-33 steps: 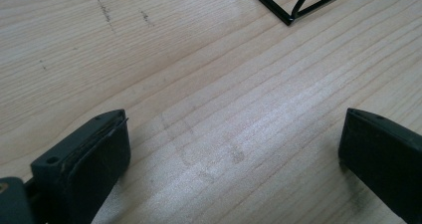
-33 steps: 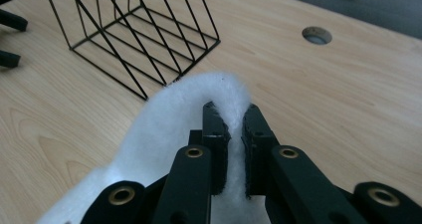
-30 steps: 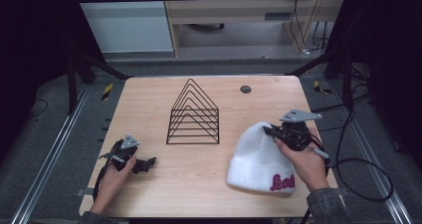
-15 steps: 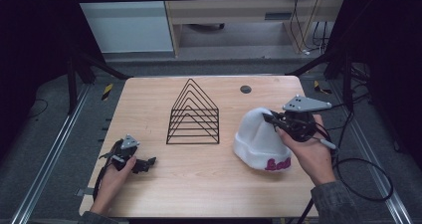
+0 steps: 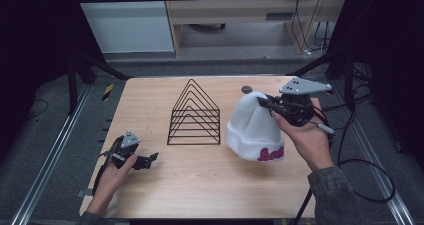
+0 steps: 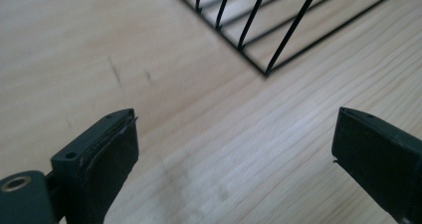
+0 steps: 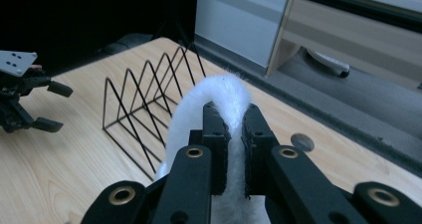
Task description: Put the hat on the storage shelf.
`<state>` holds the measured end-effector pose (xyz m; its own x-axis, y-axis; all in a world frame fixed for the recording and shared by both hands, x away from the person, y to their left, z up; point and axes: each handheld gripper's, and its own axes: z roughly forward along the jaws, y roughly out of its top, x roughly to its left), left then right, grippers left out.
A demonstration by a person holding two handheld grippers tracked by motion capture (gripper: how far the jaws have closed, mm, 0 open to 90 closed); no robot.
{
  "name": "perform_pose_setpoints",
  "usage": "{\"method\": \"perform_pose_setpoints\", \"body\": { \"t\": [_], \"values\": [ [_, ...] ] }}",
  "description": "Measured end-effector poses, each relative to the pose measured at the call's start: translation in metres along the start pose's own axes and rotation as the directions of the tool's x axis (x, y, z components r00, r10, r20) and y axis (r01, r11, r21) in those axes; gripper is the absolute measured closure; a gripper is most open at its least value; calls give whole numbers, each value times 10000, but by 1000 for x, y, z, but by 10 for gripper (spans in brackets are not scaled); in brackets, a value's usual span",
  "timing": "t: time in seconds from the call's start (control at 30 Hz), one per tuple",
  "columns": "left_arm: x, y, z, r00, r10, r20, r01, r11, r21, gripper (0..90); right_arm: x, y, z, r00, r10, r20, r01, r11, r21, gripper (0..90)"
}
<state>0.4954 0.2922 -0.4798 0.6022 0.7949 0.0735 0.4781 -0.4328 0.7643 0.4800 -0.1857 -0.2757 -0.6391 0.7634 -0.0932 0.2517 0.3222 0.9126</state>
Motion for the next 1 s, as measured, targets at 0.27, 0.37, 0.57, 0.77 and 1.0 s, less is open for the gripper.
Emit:
{"method": "perform_pose_setpoints", "body": {
  "t": [0.27, 0.37, 0.57, 0.77, 1.0],
  "values": [
    [-16, 59, -29, 9964, 614, 583, -546, 9922, -1124, 40, 2, 30, -2, 10000, -28, -84, 23, 9978, -663, 838],
    [-23, 82, -40, 9943, 749, 754, -630, 9867, -1496, 34, 2, 38, -3, 10000, -36, 6, 37, 9967, -811, 838],
    [-33, 123, -54, 9856, 1151, 1241, -902, 9776, -1903, 41, -1, 66, -1, 10000, -51, 75, 59, 9925, -1222, 837],
    [-34, 142, -58, 9847, 1233, 1229, -963, 9739, -2057, 52, 3, 88, -1, 9997, -233, 35, 236, 9869, -1596, 837],
    [-41, 159, -64, 9806, 1429, 1341, -1071, 9639, -2438, 79, 7, 102, 3, 9997, -229, -96, 205, 9798, -1988, 837]
  ]
}}
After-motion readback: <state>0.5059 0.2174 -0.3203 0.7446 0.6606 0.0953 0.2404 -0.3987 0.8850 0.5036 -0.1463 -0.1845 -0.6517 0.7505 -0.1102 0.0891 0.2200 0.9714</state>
